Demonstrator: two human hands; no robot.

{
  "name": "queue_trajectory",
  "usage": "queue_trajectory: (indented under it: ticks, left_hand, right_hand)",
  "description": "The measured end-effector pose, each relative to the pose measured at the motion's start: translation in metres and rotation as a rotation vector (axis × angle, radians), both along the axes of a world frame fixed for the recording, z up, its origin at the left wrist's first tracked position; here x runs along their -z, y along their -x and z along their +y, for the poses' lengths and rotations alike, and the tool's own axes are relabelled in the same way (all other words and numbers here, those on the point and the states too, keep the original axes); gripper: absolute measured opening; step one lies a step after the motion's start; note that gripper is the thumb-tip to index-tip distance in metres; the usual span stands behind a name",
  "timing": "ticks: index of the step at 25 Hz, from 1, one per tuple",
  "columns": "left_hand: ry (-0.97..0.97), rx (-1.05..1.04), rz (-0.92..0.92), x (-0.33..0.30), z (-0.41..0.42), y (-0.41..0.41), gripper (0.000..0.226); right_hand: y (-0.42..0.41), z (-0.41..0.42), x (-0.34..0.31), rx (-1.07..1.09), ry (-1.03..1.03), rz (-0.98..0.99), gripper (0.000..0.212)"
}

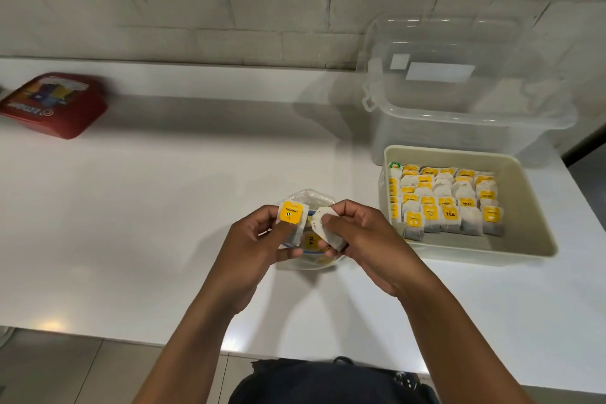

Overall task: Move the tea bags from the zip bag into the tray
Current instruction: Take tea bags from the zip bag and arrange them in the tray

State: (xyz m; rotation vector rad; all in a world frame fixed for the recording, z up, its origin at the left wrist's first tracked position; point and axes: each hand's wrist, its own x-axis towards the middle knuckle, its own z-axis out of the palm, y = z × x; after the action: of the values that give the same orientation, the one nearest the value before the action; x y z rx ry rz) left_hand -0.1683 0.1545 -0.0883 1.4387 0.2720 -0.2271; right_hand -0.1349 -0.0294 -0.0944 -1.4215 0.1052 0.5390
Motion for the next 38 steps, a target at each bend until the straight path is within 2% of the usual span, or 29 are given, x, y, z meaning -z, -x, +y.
queue_trajectory:
  ticks: [7, 13, 17, 20, 23, 25, 27, 31, 35, 38]
  left_hand:
    - [-0.177, -0.040, -0.080, -0.007, -0.040, 0.000, 0.014]
    - [-0.483, -0.068, -0.159, -0.017, -0.071, -0.003, 0.003]
    - [-0.444, 0.042, -0.223, -0.022, -0.100, -0.014, 0.009]
    - [-0.390, 0.071, -0.207, -0.017, -0.128, -0.026, 0.008]
    - [-0.352, 0.080, -0.167, -0.013, -0.155, -0.040, 0.014]
    - [-0.292, 0.075, -0.126, -0.015, -0.173, -0.048, 0.014]
    - [-0.255, 0.096, -0.098, -0.017, -0.186, -0.055, 0.016]
    - [-0.242, 0.163, -0.071, -0.012, -0.195, -0.064, 0.017]
    - [-0.204, 0.160, -0.081, -0.008, -0.192, -0.070, 0.021]
    - [-0.179, 0.157, -0.104, -0.003, -0.190, -0.075, 0.010]
  right_hand:
    - [0.002, -0.024, -0.007, 0.055, 0.103, -0.124, 0.004]
    - [-0.003, -0.076, -0.016, 0.082, 0.275, -0.323, 0.009]
    - [-0.016, -0.127, -0.019, 0.134, 0.296, -0.382, 0.013]
    - [-0.023, -0.158, -0.018, 0.129, 0.312, -0.352, 0.012]
    - [-0.029, -0.184, -0.022, 0.054, 0.206, -0.289, 0.009]
    - [-0.031, -0.199, -0.027, -0.001, 0.049, -0.261, 0.009]
    - [-0.034, -0.206, -0.031, -0.059, -0.048, -0.272, 0.009]
    - [-0.042, -0.205, -0.023, -0.089, 0.086, -0.348, 0.007]
    - [-0.048, -0.206, -0.018, -0.051, 0.044, -0.296, 0.009]
    - [-0.049, -0.211, -0.015, -0.085, -0.055, -0.189, 0.012]
